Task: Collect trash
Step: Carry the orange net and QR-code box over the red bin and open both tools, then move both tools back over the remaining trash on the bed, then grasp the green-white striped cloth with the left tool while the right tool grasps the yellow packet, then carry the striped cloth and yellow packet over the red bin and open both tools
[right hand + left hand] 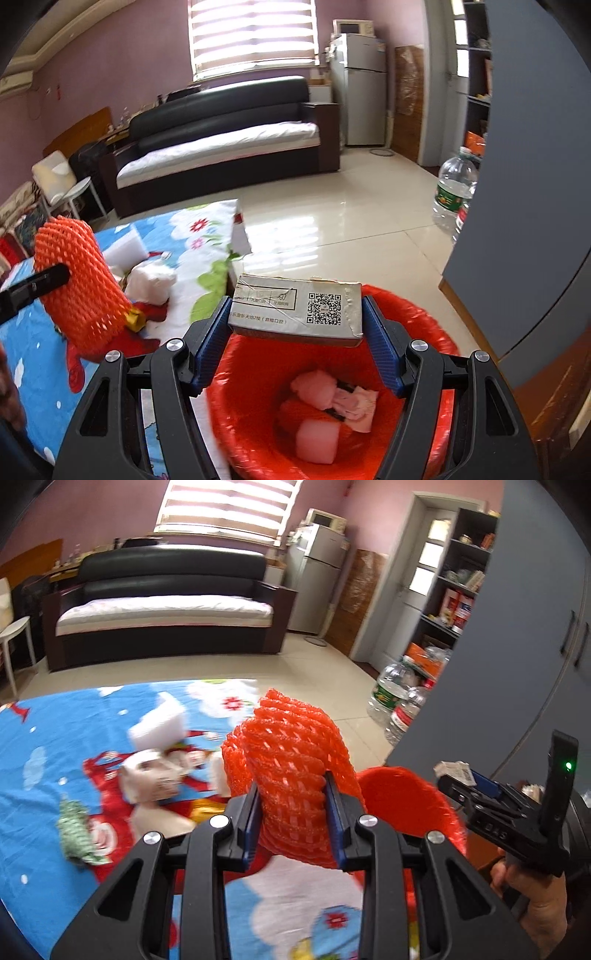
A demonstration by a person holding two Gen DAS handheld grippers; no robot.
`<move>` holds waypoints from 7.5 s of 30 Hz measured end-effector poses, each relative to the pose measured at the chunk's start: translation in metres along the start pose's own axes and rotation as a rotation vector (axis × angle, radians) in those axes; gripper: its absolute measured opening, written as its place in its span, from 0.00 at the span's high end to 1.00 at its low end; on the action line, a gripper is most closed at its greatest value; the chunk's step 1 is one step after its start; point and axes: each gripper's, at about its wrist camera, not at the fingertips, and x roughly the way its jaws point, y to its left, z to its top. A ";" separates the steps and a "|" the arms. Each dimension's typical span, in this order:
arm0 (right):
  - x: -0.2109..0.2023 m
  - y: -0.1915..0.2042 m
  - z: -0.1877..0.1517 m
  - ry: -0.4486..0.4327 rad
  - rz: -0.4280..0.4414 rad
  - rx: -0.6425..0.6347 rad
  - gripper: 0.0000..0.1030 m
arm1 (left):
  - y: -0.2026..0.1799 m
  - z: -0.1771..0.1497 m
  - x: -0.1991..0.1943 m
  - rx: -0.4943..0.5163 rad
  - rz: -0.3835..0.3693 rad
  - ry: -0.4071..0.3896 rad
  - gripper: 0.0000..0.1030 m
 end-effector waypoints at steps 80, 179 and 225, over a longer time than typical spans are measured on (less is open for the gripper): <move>0.001 -0.021 0.006 -0.051 -0.043 0.017 0.18 | 0.001 -0.015 0.015 0.051 -0.010 0.073 0.48; 0.144 0.221 -0.034 0.282 0.076 -0.141 0.36 | 0.218 -0.031 0.008 -0.166 0.319 0.175 0.71; 0.014 0.009 -0.008 0.085 -0.064 -0.052 0.45 | -0.001 -0.011 0.031 0.131 0.004 0.072 0.71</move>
